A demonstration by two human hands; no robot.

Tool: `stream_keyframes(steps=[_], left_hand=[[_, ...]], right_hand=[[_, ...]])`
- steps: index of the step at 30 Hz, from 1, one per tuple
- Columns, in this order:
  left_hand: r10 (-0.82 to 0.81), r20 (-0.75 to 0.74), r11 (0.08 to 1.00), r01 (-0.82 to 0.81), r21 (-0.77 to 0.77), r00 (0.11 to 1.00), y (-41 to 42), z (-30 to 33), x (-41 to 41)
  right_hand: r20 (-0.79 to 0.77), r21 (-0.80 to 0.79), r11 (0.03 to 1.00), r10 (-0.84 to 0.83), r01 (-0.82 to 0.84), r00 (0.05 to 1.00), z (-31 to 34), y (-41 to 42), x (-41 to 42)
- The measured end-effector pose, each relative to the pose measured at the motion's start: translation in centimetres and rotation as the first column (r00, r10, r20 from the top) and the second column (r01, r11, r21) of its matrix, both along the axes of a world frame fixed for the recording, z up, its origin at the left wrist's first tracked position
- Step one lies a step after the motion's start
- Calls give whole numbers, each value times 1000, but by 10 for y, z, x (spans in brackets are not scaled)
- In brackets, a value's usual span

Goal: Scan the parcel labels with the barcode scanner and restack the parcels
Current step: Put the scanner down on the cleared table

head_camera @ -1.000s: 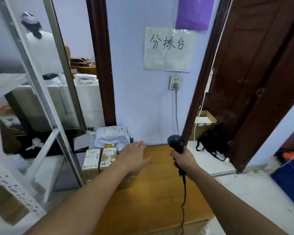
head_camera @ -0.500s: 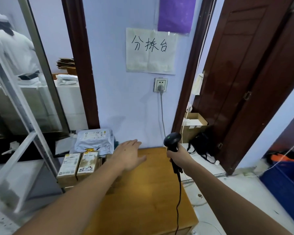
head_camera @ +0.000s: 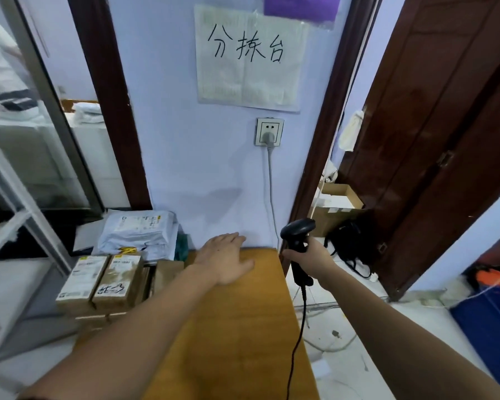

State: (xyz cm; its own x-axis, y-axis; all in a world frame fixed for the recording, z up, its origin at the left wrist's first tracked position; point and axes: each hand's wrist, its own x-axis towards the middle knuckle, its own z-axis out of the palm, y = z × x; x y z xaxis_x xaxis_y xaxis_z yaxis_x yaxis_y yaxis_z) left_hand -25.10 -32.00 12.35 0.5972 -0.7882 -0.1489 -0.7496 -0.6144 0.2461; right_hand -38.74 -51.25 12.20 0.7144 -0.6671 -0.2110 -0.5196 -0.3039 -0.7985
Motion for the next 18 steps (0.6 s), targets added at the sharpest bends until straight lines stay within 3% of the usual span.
stream_keyframes(steps=[11, 18], left_hand=[[143, -22, 989, -142, 47, 989, -71, -37, -22], [136, -31, 984, -132, 117, 990, -86, -82, 0]], right_hand=[[43, 37, 996, 78, -79, 996, -29, -97, 38], [-121, 166, 986, -4, 24, 993, -96, -131, 93]])
